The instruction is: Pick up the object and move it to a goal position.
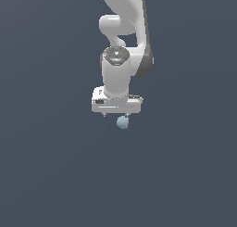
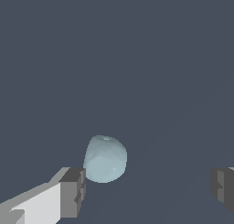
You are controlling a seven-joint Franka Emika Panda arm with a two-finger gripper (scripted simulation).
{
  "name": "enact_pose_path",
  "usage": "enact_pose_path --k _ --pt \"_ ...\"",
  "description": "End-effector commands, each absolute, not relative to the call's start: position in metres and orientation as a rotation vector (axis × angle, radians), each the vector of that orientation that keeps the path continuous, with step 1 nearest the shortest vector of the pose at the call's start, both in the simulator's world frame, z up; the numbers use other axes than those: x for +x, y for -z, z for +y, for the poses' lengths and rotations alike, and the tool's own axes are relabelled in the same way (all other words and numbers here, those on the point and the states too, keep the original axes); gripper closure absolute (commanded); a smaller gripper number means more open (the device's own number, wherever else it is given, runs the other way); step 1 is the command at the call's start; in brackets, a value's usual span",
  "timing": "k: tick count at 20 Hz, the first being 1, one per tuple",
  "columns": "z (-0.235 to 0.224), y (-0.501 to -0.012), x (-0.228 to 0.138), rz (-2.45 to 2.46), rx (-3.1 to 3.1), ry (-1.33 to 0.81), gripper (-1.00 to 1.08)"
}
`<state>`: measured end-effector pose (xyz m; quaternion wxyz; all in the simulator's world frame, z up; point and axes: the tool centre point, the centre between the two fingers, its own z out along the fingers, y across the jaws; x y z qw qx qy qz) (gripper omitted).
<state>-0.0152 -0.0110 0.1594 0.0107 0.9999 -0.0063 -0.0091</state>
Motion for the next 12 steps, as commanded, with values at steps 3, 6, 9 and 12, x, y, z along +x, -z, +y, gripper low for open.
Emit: enact_pose_path --k 3,6,9,12 --pt "-0.013 -0.159 -0.015 -0.031 3.121 0.027 -0.92" --pt "-0.021 -0.16 -0.015 -0.088 3.128 0.019 -0.92" --pt "-0.028 -0.159 -0.015 -0.142 3.134 0.012 -0.92" --pt "-0.029 -0.159 -0.015 -0.146 3.134 0.012 -0.92"
